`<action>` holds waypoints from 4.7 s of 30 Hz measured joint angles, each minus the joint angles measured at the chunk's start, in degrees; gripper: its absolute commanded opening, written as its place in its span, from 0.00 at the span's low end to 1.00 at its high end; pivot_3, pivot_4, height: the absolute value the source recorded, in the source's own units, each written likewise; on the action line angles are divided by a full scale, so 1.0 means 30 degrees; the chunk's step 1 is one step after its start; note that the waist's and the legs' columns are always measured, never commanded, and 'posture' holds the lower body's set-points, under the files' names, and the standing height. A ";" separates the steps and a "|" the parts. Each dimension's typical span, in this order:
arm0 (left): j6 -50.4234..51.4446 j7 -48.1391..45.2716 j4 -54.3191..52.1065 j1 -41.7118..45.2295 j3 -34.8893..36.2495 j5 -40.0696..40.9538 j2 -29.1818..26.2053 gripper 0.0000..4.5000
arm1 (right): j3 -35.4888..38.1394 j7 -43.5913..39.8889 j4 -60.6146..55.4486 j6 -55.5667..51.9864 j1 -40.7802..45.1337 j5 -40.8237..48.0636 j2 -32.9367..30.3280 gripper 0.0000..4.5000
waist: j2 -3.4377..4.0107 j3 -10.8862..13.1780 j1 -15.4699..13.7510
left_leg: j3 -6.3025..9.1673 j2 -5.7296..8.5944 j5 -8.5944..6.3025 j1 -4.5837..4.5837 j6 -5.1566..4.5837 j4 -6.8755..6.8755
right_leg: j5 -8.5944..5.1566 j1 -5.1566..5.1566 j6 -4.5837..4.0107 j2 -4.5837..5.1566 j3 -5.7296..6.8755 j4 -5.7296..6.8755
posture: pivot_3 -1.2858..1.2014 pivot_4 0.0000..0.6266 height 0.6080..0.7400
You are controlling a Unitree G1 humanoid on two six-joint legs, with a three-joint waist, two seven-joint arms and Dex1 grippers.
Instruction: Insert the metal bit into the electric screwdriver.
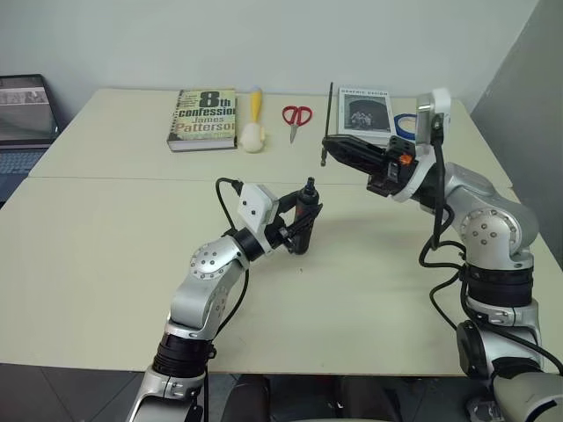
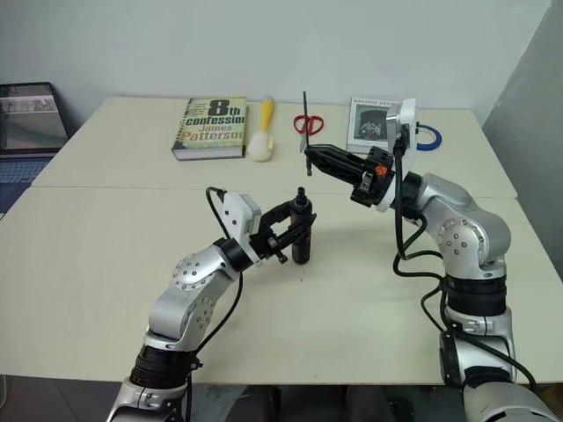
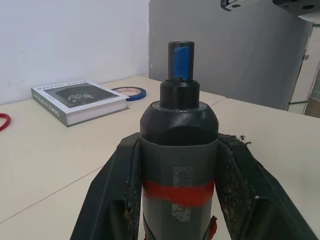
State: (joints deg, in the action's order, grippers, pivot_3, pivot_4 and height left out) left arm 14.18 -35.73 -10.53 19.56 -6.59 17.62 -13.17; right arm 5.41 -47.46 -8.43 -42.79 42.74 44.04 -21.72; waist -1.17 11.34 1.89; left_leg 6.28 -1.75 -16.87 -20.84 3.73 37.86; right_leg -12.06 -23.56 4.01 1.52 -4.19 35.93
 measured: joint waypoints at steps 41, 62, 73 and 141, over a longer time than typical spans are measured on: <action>0.0006 -0.3148 -0.0274 0.0165 -0.1404 0.0828 -0.0814 0.37 | 0.0460 -0.1119 -0.1618 0.0111 -0.1377 0.1546 -0.2469 0.00 | 0.0006 0.0008 -0.0009 | -0.0004 -0.0001 0.0000 -0.0033 0.0000 -0.0003 | -0.0002 -0.0045 0.0005 -0.0004 -0.0003 0.0003 | 0.52 0.24 1.00; 0.0017 -0.3289 -0.0279 0.0160 -0.1201 0.0928 -0.1165 0.37 | 0.0157 -0.2112 -0.1538 0.0312 -0.2027 0.1652 -0.2320 0.00 | 0.0006 0.0008 -0.0003 | -0.0004 -0.0003 0.0000 -0.0025 0.0000 -0.0004 | 0.0000 -0.0046 0.0007 -0.0008 -0.0004 0.0006 | 0.52 0.24 1.00; -0.0014 -0.3283 -0.0287 0.0111 -0.1167 0.0923 -0.1185 0.37 | -0.0379 -0.2523 -0.0855 0.0854 -0.2192 0.1326 -0.2144 0.00 | 0.0006 0.0008 -0.0002 | -0.0003 -0.0005 0.0000 -0.0022 0.0001 -0.0003 | 0.0001 -0.0046 0.0009 -0.0010 -0.0005 0.0008 | 0.52 0.24 1.00; -0.0203 -0.3141 -0.0305 0.0354 -0.1071 0.0513 -0.1459 0.37 | -0.1212 -0.4581 -0.1128 0.1053 -0.2998 -0.0002 -0.5249 0.77 | 0.0000 0.0015 0.0027 | -0.0003 -0.0007 0.0000 -0.0024 0.0001 0.0001 | -0.0001 -0.0048 0.0006 -0.0016 -0.0007 0.0008 | 0.52 0.24 1.00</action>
State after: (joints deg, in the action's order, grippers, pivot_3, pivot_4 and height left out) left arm 13.57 -45.15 -11.44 20.62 -9.81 19.16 -17.54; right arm 1.78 -61.20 -11.81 -39.63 33.75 44.03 -37.47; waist -1.17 11.38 1.97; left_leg 6.27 -1.77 -16.87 -20.91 3.74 37.87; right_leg -12.06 -23.70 4.02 1.48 -4.21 35.95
